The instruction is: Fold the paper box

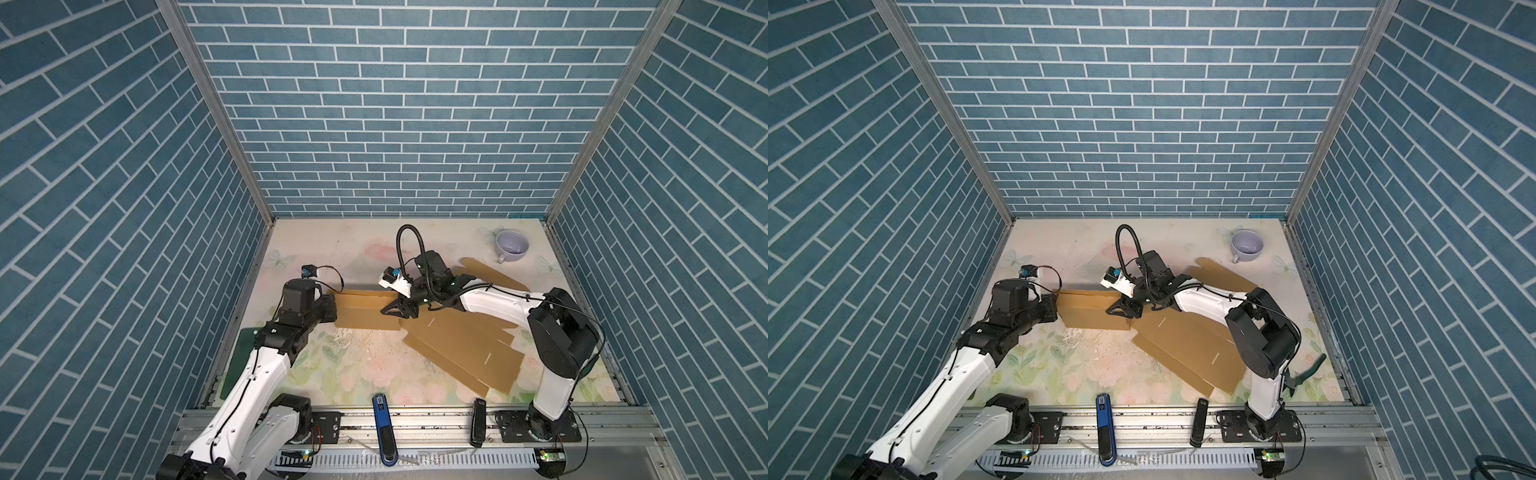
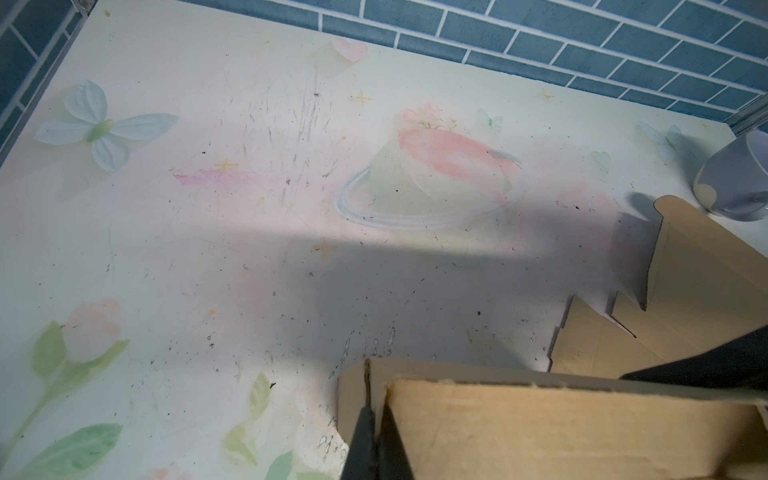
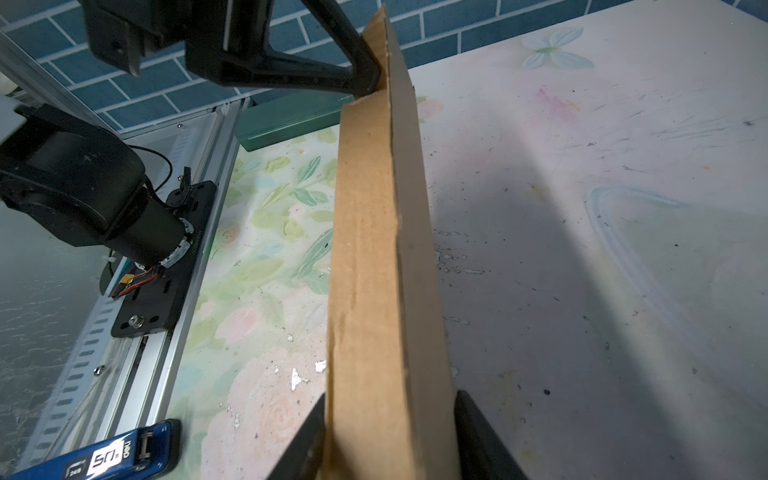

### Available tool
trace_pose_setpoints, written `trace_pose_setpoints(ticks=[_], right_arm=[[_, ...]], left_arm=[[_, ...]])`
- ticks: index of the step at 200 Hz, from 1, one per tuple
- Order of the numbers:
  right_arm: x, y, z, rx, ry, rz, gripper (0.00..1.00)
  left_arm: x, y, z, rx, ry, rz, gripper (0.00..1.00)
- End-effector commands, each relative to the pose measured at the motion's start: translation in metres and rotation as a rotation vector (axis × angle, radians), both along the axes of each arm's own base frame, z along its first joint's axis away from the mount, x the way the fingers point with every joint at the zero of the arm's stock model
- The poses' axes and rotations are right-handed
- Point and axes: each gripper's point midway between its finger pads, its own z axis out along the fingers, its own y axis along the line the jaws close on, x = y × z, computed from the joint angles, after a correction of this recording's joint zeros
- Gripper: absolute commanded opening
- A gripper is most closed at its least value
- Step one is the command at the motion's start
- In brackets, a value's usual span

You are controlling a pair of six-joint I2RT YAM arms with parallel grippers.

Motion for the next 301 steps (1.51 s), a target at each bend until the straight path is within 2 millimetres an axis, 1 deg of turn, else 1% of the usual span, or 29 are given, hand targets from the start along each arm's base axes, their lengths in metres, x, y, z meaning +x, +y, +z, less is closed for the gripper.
trace_pose_setpoints(ticks=[1,33,74,100,125,140,176,196,208,229,243,263,301], right_arm=[[0.004,0.001,0.031,0.044,-0.064,-0.001,0.51],[0.002,-0.008,0.036,0.039,-0.084,-0.026,0.56],[-0.004,-0.018,0.044,0.039,-0.093,-0.048,0.57],[-0.009,-0.025,0.052,0.048,-0.093,-0.06,0.57],[-0.014,-0.035,0.063,0.062,-0.104,-0.081,0.54],[-0.011,-0.043,0.071,0.076,-0.11,-0.108,0.52],[0.003,-0.063,0.088,0.112,-0.136,-0.2,0.43],[0.008,-0.07,0.083,0.084,-0.136,-0.233,0.38],[0.008,-0.071,0.078,0.071,-0.125,-0.24,0.36],[0.015,-0.072,0.069,0.049,-0.124,-0.272,0.3],[0.02,-0.071,0.067,0.045,-0.131,-0.283,0.25],[0.022,-0.066,0.06,0.038,-0.112,-0.272,0.2],[0.025,-0.057,0.054,0.052,-0.074,-0.254,0.16]], left_arm=[[-0.012,0.007,-0.022,0.03,0.072,0.029,0.0],[-0.012,0.01,-0.021,0.038,0.067,0.04,0.0],[-0.011,0.01,-0.015,0.043,0.051,0.04,0.0],[-0.009,0.008,-0.015,0.047,0.053,0.036,0.0],[-0.008,0.006,-0.015,0.055,0.053,0.033,0.0],[-0.007,0.005,-0.015,0.059,0.055,0.029,0.0],[-0.006,0.003,-0.012,0.069,0.049,0.028,0.0],[-0.005,0.002,-0.011,0.072,0.048,0.025,0.0],[-0.004,0.001,-0.009,0.076,0.046,0.021,0.0],[-0.003,0.0,-0.009,0.086,0.048,0.018,0.0],[-0.003,-0.001,-0.009,0.092,0.05,0.016,0.0],[-0.002,-0.002,-0.009,0.101,0.05,0.011,0.0],[-0.002,-0.006,-0.01,0.117,0.051,0.005,0.0]])
